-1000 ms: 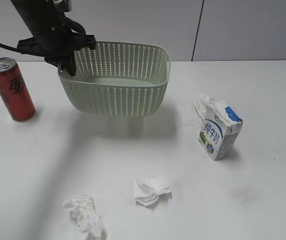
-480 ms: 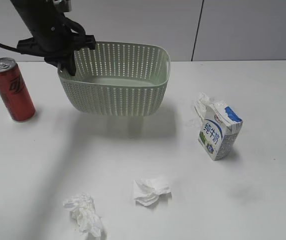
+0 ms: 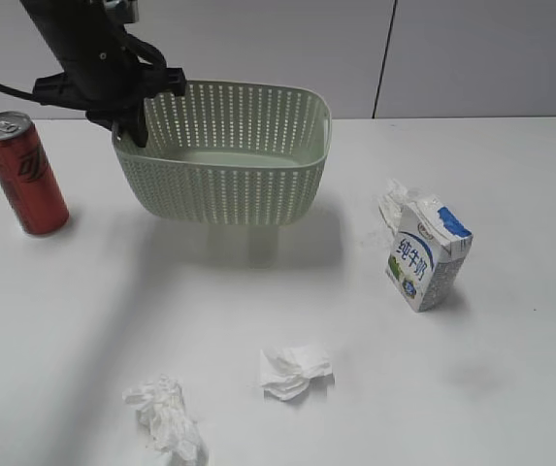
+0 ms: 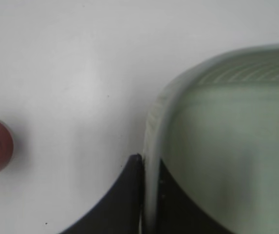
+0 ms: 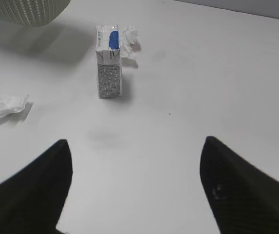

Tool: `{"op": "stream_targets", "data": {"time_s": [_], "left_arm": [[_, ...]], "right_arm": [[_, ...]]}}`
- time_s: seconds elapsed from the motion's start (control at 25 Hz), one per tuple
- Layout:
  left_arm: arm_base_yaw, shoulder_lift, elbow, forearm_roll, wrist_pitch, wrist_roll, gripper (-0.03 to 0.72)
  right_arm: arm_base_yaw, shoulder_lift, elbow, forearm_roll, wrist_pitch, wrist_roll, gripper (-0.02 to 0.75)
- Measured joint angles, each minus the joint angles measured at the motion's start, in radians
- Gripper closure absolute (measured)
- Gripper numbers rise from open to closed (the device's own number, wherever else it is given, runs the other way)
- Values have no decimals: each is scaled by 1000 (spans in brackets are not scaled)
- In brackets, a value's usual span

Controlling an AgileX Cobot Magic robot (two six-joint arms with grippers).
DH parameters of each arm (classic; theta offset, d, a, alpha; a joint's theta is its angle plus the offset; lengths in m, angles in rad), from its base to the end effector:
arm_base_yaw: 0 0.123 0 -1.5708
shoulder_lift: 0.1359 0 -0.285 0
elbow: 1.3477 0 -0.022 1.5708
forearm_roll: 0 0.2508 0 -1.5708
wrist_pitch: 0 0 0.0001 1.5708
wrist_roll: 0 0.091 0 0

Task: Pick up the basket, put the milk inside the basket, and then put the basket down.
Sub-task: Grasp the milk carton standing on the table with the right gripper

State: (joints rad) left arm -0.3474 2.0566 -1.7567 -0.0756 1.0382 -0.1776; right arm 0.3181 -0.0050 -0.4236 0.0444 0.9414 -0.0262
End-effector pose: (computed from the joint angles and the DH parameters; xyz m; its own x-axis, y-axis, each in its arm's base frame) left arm 0.4158 -0.1569 0.2370 -0.9484 0.1159 -0.2951 0.1594 0.9789 -0.1280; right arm 0.0062 0.0055 0.2654 -0.3917 -0.1290 -0.9110 -0.3436 0.9390 0.0147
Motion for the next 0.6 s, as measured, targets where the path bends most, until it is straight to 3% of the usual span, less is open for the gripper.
{"op": "stream_targets", "data": {"time_s": [0.24, 0.6], "left_arm": [[0, 0, 0, 0, 0, 0, 685], [0, 0, 0, 0, 0, 0, 685]], "right_arm": [[0, 136, -77, -1, -76, -30, 105], [0, 622, -212, 29, -315, -137, 78]]}}
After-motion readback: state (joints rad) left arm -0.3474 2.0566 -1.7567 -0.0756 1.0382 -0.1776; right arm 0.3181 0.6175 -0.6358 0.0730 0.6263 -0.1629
